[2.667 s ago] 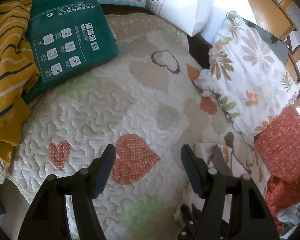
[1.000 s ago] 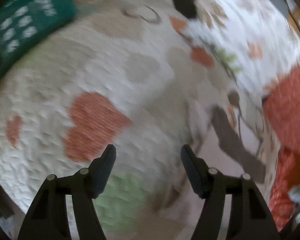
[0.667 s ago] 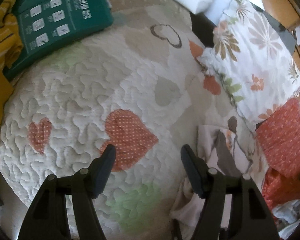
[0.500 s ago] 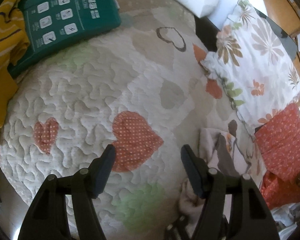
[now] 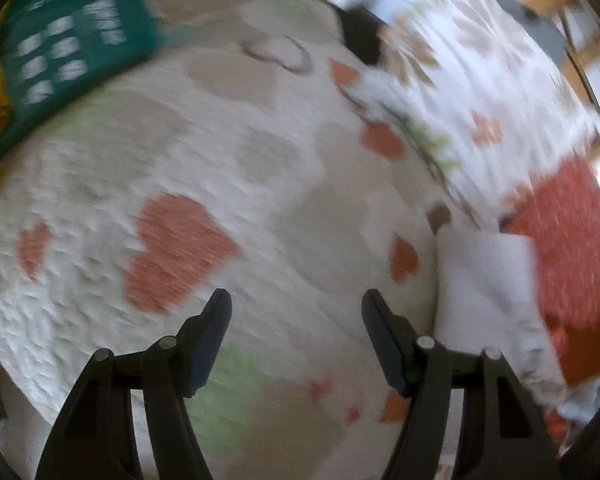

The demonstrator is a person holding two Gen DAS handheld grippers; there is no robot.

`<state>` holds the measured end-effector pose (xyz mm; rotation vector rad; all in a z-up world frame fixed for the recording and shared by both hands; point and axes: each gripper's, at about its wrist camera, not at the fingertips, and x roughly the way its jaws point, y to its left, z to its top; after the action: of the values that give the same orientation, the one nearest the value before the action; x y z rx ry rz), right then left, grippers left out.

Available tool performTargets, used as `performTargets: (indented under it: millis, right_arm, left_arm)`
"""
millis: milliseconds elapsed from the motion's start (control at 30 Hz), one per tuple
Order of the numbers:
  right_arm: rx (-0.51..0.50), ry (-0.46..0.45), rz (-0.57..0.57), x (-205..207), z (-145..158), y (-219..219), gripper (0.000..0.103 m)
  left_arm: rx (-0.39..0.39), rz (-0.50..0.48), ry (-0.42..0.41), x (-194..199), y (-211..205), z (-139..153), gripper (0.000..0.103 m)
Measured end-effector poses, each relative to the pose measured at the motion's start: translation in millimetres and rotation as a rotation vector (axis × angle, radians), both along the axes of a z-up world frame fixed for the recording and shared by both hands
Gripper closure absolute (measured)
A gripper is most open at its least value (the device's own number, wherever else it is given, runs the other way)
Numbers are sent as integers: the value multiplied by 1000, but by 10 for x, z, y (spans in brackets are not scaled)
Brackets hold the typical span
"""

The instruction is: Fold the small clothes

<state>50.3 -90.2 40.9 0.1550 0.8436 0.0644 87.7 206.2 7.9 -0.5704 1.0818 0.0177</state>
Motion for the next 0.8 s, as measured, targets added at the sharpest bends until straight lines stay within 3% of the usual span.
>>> performTargets:
  millis: [67,133,233,333,367,433,633,800]
  right_arm:
    - [88,-5,-129,-207,21,-714,92]
    - [155,21,-247,-471,-146,-1324,92]
    - [187,121,-349,-766,-555,-1820,91]
    - [313,210,-397,-1002,-1019,-2181,83]
    - [335,206,-407,-1041,-1039,-2235,75]
    - [338,186,-405,-1100,-954,-2302,70]
    - [167,99,-362,-1139,-515,-2451,49]
    - [207,146,-323,-691,-640,-2690,40]
  left_arm:
    - [4,-71,11,12,-305,-31,36]
    - [13,-154,20,16,-653,-57,36]
    - [20,-256,31,3,-1128,-92,36]
    - [48,-351,33,-59,-1588,-136,36]
    - [61,-381,35,-86,-1717,-157,36]
    - [76,-428,41,-132,-1887,-209,36]
    - [79,-532,40,-172,-2302,-340,35]
    - [35,-538,5,-63,-2477,-443,29]
